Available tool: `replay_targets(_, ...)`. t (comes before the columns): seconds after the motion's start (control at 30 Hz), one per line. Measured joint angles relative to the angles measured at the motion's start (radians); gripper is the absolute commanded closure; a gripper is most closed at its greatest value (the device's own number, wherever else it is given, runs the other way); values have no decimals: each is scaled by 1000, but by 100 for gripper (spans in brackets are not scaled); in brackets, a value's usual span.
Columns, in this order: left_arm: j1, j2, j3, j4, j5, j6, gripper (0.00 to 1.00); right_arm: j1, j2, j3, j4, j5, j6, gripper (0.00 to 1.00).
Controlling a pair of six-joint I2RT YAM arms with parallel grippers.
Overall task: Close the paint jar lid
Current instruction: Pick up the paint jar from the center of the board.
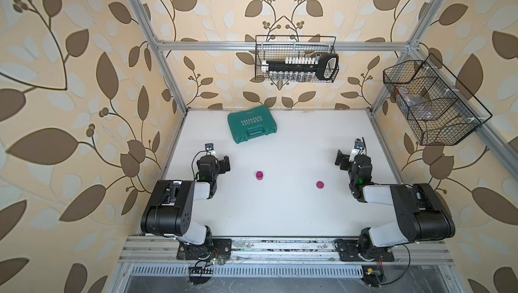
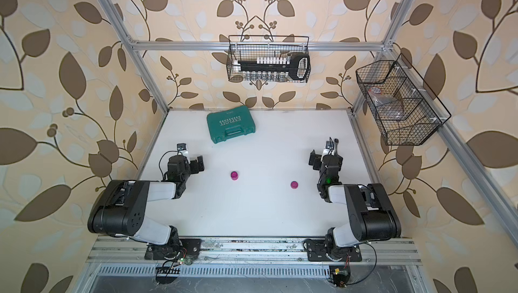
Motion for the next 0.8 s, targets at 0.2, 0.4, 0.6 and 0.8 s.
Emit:
replay_targets(0.2,0,0,0,0,0,0,1,1,0,0,0,0,0,2)
replay_targets(0.4,0,0,0,0,0,0,1,1,0,0,0,0,0,2)
replay_targets(0.6,0,0,0,0,0,0,1,1,0,0,0,0,0,2)
replay_targets(0.8,-5,-24,28,-96,16,5,1,30,-8,0,-8,35,-17,2)
